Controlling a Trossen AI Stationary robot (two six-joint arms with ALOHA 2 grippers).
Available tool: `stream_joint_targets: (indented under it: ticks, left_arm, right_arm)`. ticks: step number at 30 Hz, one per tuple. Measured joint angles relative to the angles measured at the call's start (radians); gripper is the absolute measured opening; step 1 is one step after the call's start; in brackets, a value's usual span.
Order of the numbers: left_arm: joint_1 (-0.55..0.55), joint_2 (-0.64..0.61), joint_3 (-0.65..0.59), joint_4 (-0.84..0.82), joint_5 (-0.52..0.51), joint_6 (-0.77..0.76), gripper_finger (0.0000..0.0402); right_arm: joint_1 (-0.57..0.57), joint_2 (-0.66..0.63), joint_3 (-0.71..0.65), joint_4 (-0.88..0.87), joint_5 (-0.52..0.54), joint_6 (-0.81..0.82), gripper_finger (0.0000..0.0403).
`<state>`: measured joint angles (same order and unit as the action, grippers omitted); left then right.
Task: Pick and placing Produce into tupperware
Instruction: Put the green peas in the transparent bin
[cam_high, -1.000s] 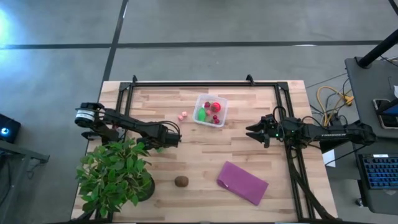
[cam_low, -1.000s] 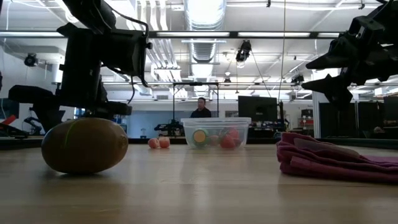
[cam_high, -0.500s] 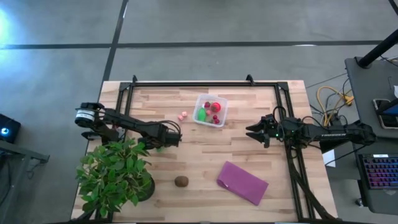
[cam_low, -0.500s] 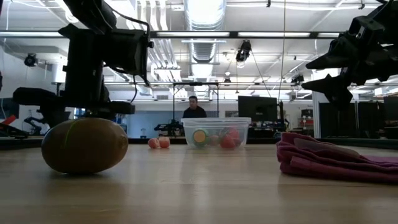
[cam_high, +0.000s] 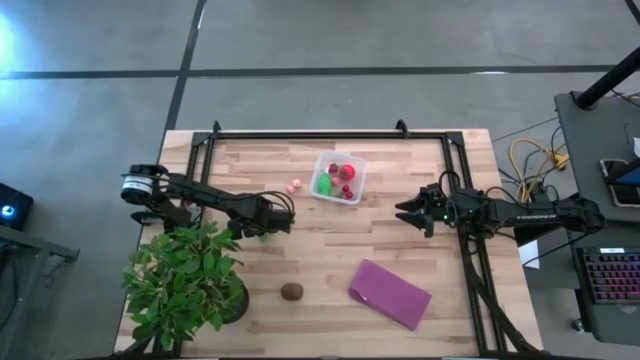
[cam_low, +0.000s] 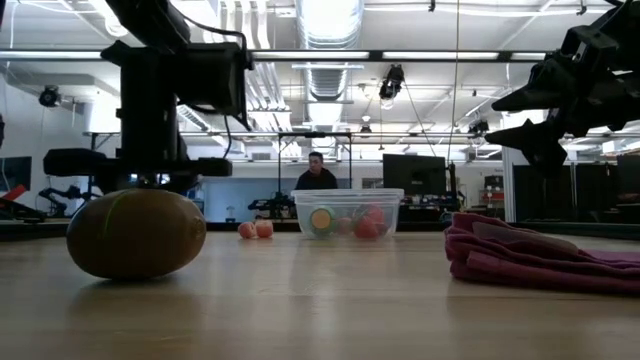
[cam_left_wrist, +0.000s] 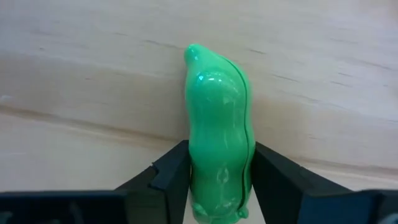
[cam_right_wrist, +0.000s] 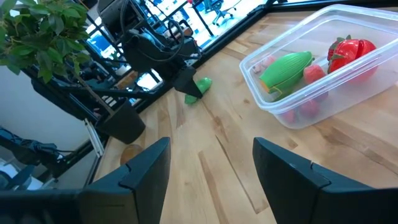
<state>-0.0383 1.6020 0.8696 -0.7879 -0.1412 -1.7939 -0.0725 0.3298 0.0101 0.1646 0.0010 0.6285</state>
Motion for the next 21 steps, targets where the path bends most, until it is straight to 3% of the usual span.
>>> stream_joint_targets:
  ticks: [7,12,16,21]
  left_arm:
    - [0.008,-0.031,0.085,0.054,-0.144,0.036,0.0137]
    - [0.069,-0.052,0.187,0.275,-0.262,0.276,0.0136]
    - [0.158,-0.024,0.277,0.446,-0.270,0.483,0.0136]
    - [0.276,0.092,0.401,0.474,-0.180,0.631,0.0136]
  right_arm:
    - [0.000,0.000,0.000,0.000,0.000,0.000,0.0219]
    - [0.000,0.000,0.000,0.000,0.000,0.000,0.0219]
    - [0.000,0.000,0.000,0.000,0.000,0.000,0.0219]
    - [0.000,0.000,0.000,0.000,0.000,0.000,0.0219]
